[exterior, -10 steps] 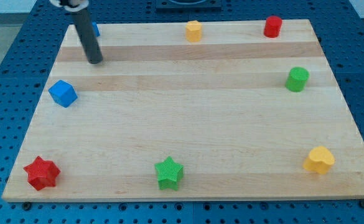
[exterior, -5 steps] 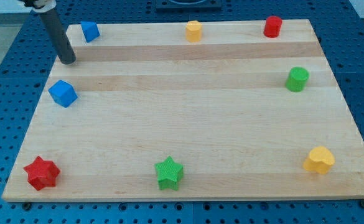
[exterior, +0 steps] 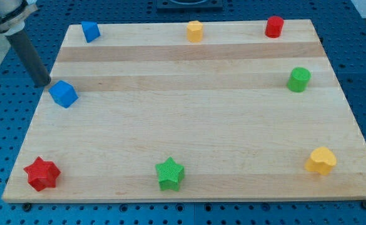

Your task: Place the red star to the bottom right of the blue cube

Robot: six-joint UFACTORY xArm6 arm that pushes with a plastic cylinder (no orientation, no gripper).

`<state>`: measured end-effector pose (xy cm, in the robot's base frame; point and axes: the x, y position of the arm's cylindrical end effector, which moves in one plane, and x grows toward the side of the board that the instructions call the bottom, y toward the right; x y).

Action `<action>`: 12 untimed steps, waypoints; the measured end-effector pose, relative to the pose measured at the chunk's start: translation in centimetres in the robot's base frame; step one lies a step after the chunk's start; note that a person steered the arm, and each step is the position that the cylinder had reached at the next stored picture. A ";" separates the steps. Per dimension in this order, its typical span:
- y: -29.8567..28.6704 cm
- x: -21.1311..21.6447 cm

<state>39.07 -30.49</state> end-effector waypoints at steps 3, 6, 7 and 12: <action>0.1 5.3; 1.9 14.0; 1.9 14.5; 1.2 18.9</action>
<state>58.01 -29.33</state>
